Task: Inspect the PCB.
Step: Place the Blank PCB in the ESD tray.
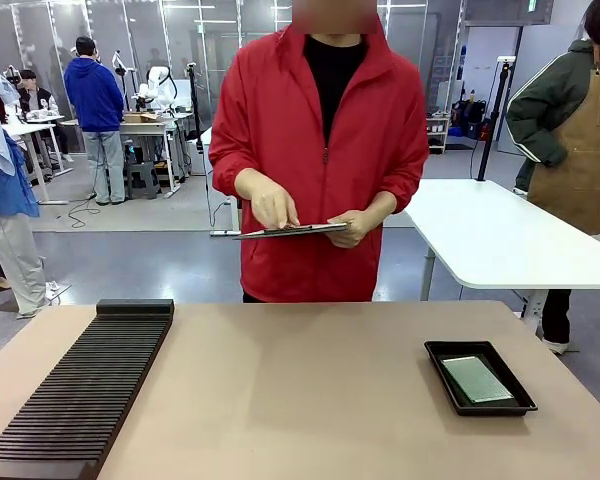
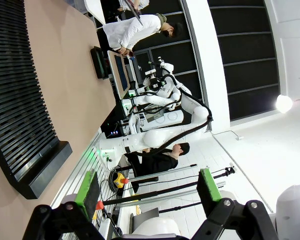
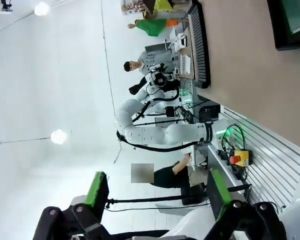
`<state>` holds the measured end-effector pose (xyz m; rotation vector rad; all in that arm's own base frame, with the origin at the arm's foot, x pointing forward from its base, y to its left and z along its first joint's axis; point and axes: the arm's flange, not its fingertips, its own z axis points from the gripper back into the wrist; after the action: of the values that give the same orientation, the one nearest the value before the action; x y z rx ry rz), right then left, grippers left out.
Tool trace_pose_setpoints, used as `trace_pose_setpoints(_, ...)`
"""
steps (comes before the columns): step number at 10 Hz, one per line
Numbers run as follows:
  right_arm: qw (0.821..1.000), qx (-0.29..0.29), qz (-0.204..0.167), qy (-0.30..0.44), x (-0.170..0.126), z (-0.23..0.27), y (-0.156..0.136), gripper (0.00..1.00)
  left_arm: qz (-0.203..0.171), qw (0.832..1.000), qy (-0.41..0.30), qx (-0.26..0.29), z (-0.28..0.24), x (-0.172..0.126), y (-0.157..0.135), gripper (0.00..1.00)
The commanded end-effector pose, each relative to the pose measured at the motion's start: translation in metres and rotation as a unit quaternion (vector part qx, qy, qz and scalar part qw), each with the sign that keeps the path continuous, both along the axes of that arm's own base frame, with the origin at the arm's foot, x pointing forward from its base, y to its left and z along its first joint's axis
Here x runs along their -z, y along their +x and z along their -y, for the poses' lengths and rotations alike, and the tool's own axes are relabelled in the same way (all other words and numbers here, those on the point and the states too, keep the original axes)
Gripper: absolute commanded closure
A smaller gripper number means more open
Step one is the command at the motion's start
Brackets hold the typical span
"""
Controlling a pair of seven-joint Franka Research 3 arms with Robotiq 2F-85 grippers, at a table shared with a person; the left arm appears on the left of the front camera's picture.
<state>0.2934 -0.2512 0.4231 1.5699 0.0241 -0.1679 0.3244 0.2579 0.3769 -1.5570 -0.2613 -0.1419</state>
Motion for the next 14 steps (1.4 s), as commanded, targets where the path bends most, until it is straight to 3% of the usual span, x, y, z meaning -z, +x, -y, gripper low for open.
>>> trace_pose_setpoints(1, 1.0, 0.011, 0.016, -0.006, -0.0037, 0.0083, 0.0093, 0.0, 0.0, 1.0, 0.001, -0.001, -0.0006, -0.0006, -0.0012, 0.0)
trace_pose_setpoints(2, 1.0, 0.0, 0.0, 0.0, 0.0, 0.0, 0.0, 0.0, 0.0, 1.0, 0.001, -0.001, -0.0006, -0.0006, -0.0012, 0.0)
trace_pose_setpoints(14, 1.0, 0.0, 0.0, 0.0, 0.0, 0.0, 0.0, 0.0, 0.0, 1.0, 0.001, -0.001, -0.0006, -0.0006, -0.0012, 0.0)
